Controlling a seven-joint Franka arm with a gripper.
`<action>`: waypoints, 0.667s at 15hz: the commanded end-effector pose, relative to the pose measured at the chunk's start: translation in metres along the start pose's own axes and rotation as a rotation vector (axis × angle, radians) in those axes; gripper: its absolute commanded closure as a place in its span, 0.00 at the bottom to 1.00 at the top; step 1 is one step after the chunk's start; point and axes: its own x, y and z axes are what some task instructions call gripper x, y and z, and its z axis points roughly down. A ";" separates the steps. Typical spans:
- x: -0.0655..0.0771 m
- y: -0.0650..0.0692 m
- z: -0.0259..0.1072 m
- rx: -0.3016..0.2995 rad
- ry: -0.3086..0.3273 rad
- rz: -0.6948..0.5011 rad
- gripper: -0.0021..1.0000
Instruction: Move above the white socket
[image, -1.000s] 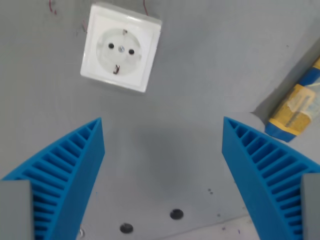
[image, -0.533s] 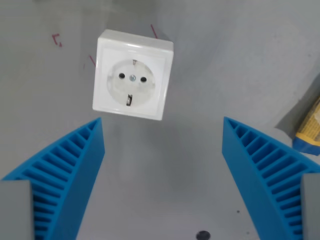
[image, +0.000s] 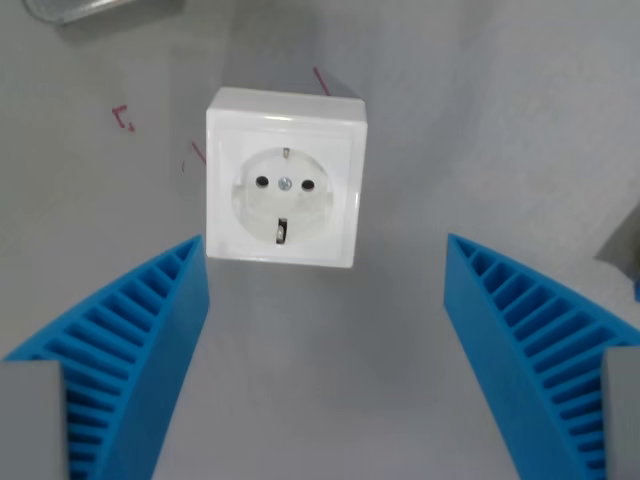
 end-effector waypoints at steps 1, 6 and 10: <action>0.009 -0.011 0.008 -0.044 0.007 0.123 0.00; 0.012 -0.016 0.016 -0.049 0.008 0.122 0.00; 0.012 -0.018 0.018 -0.047 0.015 0.115 0.00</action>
